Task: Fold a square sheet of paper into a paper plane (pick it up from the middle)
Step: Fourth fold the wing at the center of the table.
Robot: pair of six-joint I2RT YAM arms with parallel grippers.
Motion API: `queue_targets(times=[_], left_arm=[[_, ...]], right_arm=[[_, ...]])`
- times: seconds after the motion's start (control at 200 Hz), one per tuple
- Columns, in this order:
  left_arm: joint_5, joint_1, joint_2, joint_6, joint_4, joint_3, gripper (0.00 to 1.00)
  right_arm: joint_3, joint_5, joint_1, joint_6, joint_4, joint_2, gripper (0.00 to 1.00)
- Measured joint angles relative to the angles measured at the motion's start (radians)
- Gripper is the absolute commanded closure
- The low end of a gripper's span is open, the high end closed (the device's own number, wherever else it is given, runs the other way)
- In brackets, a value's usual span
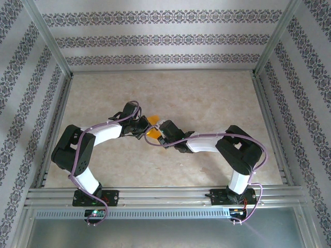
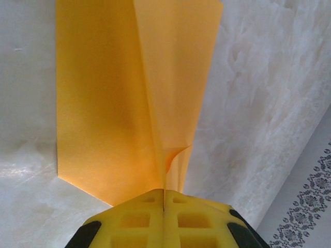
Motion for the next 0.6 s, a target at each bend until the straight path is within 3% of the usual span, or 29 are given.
queue_targets(times=[0.24, 0.42, 0.6], left_arm=[[-0.006, 0.0, 0.0, 0.0, -0.001, 0.001, 0.94], [-0.02, 0.001, -0.001, 0.004, -0.019, 0.006, 0.77], [-0.069, 0.018, -0.058, 0.016, -0.06, 0.007, 0.65]], right_arm=[[-0.002, -0.001, 0.0, 0.0, 0.012, 0.0, 0.78], [-0.018, -0.019, -0.002, 0.011, 0.025, 0.0, 0.84], [-0.053, -0.121, -0.049, 0.061, 0.048, 0.0, 0.85]])
